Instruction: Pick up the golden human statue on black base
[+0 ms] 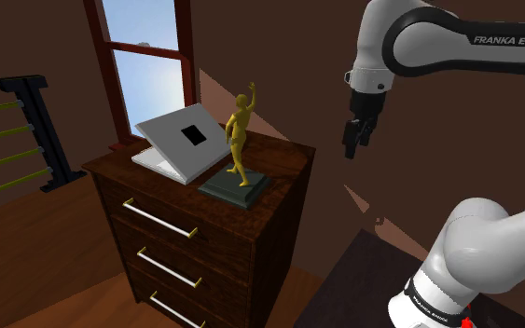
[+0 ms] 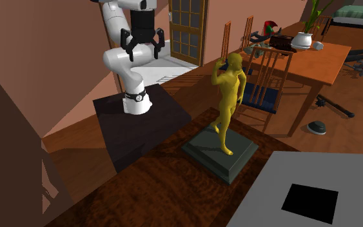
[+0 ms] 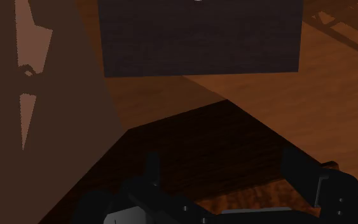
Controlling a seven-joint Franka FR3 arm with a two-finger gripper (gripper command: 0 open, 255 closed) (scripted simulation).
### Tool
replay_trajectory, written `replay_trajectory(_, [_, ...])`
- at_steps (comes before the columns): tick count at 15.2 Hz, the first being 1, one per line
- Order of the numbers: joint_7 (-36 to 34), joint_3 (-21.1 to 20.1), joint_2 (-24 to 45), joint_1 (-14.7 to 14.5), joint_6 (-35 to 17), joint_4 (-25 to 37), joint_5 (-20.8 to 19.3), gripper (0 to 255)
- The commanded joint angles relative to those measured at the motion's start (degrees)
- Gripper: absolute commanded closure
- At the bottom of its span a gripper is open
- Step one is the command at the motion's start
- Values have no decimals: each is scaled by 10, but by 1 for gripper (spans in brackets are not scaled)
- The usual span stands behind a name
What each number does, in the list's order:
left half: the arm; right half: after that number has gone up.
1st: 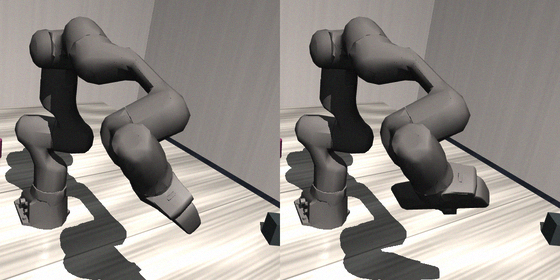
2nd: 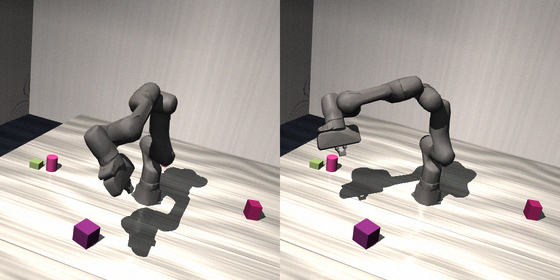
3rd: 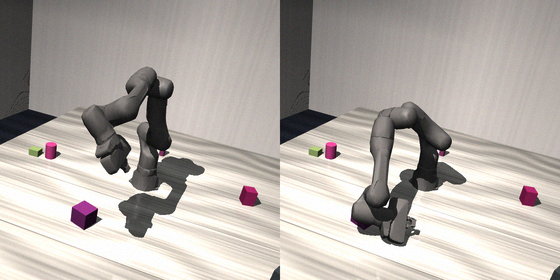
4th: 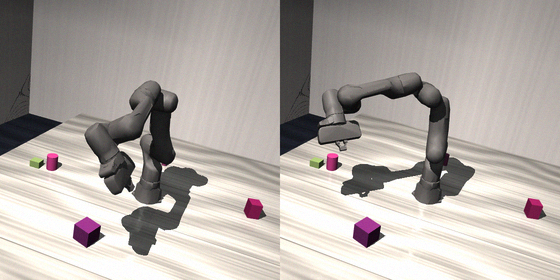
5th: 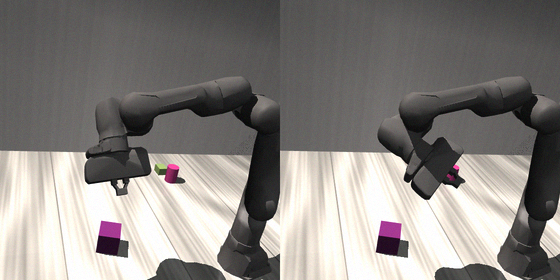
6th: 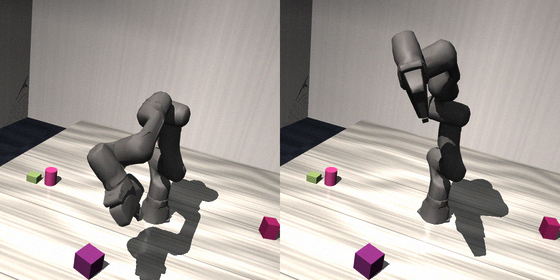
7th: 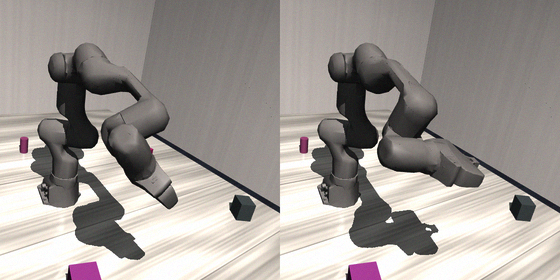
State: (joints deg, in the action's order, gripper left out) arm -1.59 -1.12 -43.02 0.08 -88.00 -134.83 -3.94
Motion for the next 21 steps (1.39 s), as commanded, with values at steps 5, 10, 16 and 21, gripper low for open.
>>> replay_trajectory(5, [-8, -10, 62, -10, -73, 3, 12, 0])
replay_trajectory(10, [-17, -23, 148, -20, -156, 23, 24, 0])
replay_trajectory(16, [-26, -39, 260, -31, -240, 72, 32, 0])
replay_trajectory(21, [-34, -52, 356, -40, -294, 131, 31, 0])
